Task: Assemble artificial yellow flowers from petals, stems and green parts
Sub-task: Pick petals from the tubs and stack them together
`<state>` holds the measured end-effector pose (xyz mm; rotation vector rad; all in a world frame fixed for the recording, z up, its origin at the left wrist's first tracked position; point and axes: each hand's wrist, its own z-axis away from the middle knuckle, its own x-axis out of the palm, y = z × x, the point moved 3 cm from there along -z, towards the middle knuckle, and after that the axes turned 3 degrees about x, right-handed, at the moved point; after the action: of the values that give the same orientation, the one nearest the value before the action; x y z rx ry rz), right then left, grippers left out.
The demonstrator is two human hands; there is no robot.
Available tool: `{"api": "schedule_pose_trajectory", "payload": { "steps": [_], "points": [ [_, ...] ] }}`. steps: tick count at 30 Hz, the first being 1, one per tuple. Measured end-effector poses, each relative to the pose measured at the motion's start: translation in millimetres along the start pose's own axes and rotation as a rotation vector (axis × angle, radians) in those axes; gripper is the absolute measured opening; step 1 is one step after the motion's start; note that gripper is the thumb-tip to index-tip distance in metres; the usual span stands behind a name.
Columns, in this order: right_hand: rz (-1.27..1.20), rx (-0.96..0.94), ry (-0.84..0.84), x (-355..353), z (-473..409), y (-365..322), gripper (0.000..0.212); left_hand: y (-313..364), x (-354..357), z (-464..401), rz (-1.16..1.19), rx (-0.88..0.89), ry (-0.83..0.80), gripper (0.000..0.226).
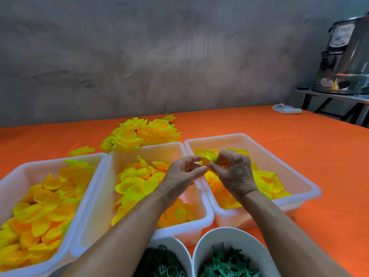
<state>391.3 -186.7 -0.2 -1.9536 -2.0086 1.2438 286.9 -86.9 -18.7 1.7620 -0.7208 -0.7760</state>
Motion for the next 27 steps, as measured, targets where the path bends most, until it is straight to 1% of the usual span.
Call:
{"api": "schedule_pose_trajectory", "payload": {
  "steps": [3,6,8,11,12,14,16,19,22,25,27],
  "points": [
    [-0.086,-0.033,-0.039,1,1,-3,0.023,0,0,-1,0.000,0.032,-0.005,0.028],
    [-0.171,-0.045,-0.100,4,1,-2,0.024,-1,-2,-3,0.006,0.047,0.032,0.013],
    [-0.250,-0.017,-0.160,7,2,-1,0.025,-3,-3,-4,0.032,0.044,0.070,0.004],
    [-0.431,0.118,-0.215,8,1,2,0.038,-5,-6,-5,0.068,0.051,0.145,0.016],
    [-0.478,0.160,-0.194,6,-1,3,0.037,-5,-8,-6,0.079,0.057,0.175,0.019],
    [-0.529,0.240,-0.122,3,-4,9,0.028,-6,-9,-7,0.087,0.058,0.190,0.022],
    [-0.508,0.310,-0.094,3,-5,13,0.019,-6,-8,-6,0.086,0.055,0.166,0.021],
    [-0.433,0.367,-0.058,4,-7,19,0.012,-6,-8,-6,0.089,0.054,0.161,0.024],
    [-0.456,0.499,0.110,-1,-10,32,0.017,-5,-7,-6,0.100,0.045,0.145,0.025],
    [-0.505,0.601,0.252,-9,-10,41,0.007,-5,-6,-6,0.131,0.030,0.139,0.029],
    [-0.575,0.676,0.371,-15,-9,47,0.008,-5,-8,-6,0.141,0.035,0.142,0.028]
  ]
}}
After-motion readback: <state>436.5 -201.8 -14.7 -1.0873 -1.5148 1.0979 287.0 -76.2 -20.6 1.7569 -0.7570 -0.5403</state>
